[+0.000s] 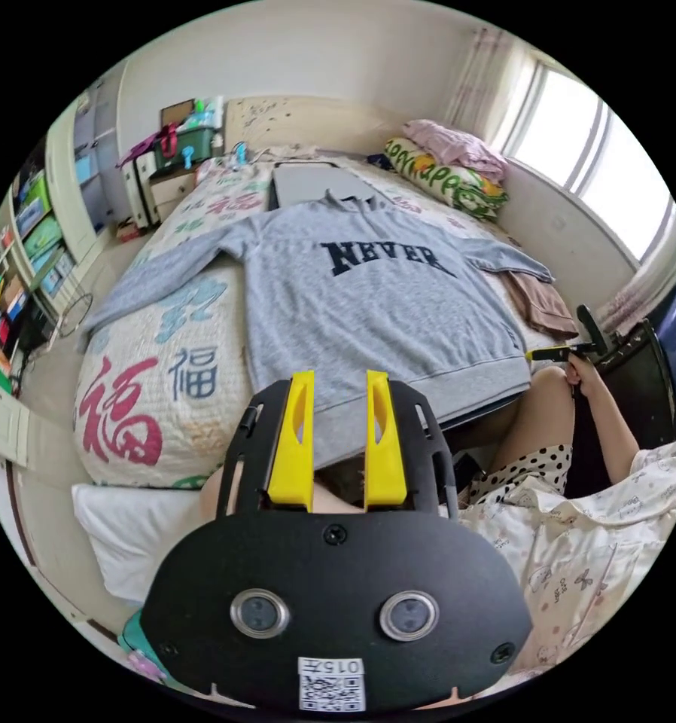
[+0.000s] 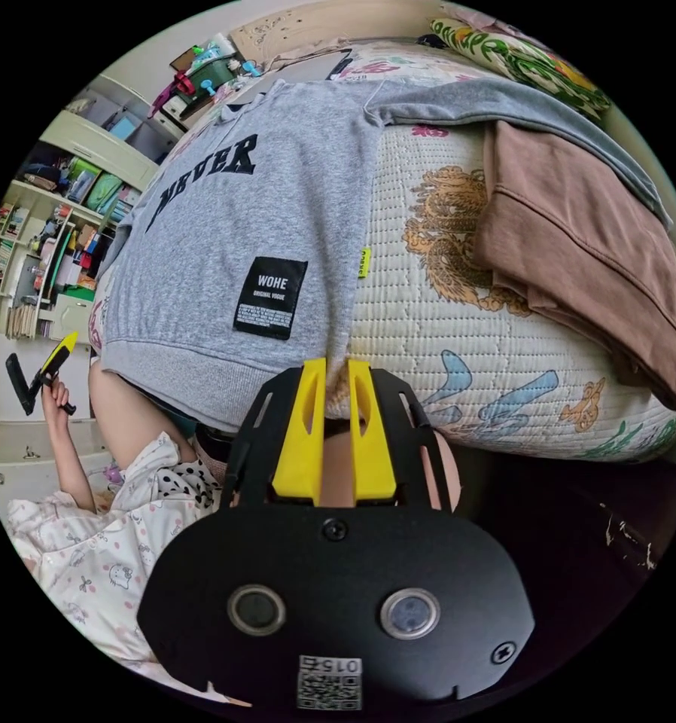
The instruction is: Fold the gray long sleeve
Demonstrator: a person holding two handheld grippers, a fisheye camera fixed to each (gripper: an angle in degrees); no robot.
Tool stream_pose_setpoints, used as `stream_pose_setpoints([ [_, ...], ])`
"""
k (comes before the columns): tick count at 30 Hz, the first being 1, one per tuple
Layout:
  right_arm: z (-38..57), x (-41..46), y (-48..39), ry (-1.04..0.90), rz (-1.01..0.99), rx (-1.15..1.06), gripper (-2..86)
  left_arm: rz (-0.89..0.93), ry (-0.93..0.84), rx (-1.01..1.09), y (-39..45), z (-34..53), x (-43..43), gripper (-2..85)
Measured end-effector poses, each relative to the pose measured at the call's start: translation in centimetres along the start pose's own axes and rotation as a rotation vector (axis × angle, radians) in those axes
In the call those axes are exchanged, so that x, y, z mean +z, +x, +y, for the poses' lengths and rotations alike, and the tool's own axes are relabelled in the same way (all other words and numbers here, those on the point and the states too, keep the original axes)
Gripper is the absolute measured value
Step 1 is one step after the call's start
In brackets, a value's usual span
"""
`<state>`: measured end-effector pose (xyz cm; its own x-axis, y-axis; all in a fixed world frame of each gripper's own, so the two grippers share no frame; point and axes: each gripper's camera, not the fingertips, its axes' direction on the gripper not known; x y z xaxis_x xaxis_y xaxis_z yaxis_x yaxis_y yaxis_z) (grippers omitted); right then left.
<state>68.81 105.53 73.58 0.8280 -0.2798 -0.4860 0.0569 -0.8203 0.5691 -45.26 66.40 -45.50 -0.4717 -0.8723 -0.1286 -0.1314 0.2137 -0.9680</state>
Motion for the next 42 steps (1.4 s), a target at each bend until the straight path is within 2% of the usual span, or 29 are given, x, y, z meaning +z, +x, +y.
stream_pose_setpoints([
  [5, 0.6, -6.4, 1.2, 0.069, -0.065, 0.008, 8.0, 0.133, -0.013, 0.134, 6.5, -5.7, 5.0, 10.9],
  [7, 1.1, -9.5, 2.7, 0.132, -0.13, 0.033, 8.3, 0.123, -0.054, 0.187, 8.9, -7.4, 7.4, 11.2],
  [10, 1.3, -15.5, 6.7, 0.312, -0.263, 0.088, 8.6, 0.126, -0.127, 0.244, 11.9, -9.1, 11.0, 11.3],
  [12, 0.8, -20.4, 11.1, 0.502, -0.333, 0.181, 8.6, 0.128, -0.197, 0.256, 13.4, -10.0, 13.4, 11.2],
  [17, -3.8, -26.7, 20.7, 0.751, -0.304, 0.43, 9.2, 0.051, -0.213, 0.266, 15.5, -11.1, 14.0, 10.2],
  [21, -10.2, -27.2, 29.8, 0.824, -0.5, 0.611, 11.5, -0.005, -0.244, 0.317, 17.5, -12.4, 14.2, 9.4],
  [26, -12.6, -26.8, 34.2, 0.963, -0.443, 0.889, 13.7, -0.021, -0.312, 0.329, 19.0, -14.4, 14.7, 9.3],
  [28, -13.4, -26.1, 35.1, 0.96, -0.448, 0.918, 12.5, -0.02, -0.322, 0.326, 19.3, -14.9, 14.8, 9.3],
  [32, -14.2, -24.5, 35.4, 0.896, -0.472, 1.009, 2.0, -0.017, -0.32, 0.32, 19.8, -15.3, 14.9, 9.3],
  [34, -13.4, -25.2, 33.1, 0.986, -0.453, 0.934, 1.0, -0.012, -0.311, 0.314, 19.9, -15.3, 15.0, 9.4],
  [38, -11.5, -27.1, 20.9, 1.045, -0.298, 0.448, 0.1, -0.006, -0.294, 0.31, 20.0, -15.3, 15.1, 9.4],
  [39, -10.0, -26.2, 16.5, 1.053, -0.291, 0.306, 0.1, -0.001, -0.291, 0.311, 19.9, -15.2, 15.2, 9.3],
  [42, -6.5, -20.3, 6.3, 0.985, -0.269, 0.1, 0.0, 0.02, -0.282, 0.311, 19.5, -15.1, 15.4, 9.2],
])
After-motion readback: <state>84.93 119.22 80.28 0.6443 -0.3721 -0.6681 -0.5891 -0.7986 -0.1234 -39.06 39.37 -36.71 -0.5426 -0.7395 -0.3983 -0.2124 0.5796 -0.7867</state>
